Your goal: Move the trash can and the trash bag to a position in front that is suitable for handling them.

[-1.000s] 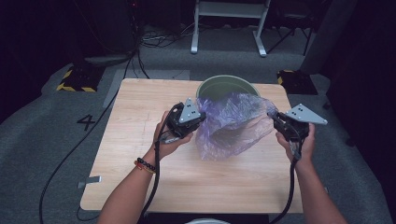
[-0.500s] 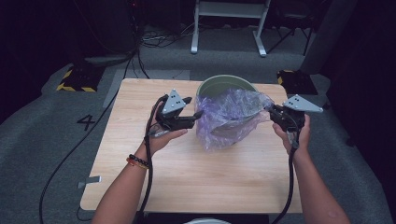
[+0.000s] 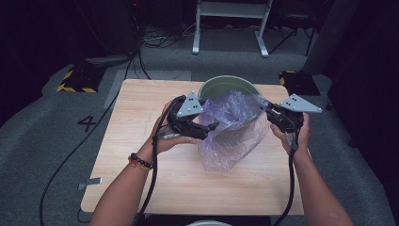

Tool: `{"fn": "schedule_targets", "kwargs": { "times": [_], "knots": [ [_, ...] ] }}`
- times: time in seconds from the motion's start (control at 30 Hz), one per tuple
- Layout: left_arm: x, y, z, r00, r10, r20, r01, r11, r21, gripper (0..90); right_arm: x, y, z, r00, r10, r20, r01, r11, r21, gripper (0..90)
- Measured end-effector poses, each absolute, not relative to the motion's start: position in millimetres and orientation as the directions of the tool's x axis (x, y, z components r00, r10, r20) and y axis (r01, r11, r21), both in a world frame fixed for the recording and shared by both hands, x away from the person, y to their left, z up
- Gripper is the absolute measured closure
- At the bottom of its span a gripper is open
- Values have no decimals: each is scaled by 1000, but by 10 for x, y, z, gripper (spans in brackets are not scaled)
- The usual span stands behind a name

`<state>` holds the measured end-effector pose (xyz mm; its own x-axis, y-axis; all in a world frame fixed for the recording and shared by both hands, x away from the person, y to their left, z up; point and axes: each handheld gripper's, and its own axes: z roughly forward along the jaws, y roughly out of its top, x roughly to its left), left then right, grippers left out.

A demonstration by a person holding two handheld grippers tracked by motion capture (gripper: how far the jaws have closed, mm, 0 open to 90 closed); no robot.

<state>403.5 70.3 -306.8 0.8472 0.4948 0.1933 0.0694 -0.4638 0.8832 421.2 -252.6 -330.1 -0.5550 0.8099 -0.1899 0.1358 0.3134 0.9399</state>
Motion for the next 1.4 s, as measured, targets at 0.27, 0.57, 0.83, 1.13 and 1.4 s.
{"fn": "schedule_targets", "kwargs": {
  "times": [0.27,0.57,0.83,1.13,1.4],
  "knots": [
    [4284,669,-3098,841,495,218,82,-516,853,668,4238,-2569,-3300,-558,808,-191,114,303,946,820],
    [4488,701,-3104,800,560,215,103,-482,870,890,4301,-2669,-3289,-538,826,-167,123,273,954,819],
    [4737,805,-3172,775,609,169,164,-452,877,889,4529,-2712,-3377,-517,850,-101,199,234,952,807],
    [4957,915,-3277,744,654,140,204,-422,883,894,4742,-2877,-3446,-445,893,-74,265,210,941,811],
    [5093,855,-3313,719,681,139,221,-414,883,896,4863,-2799,-3478,-450,887,-100,267,241,933,832]
  ]
}}
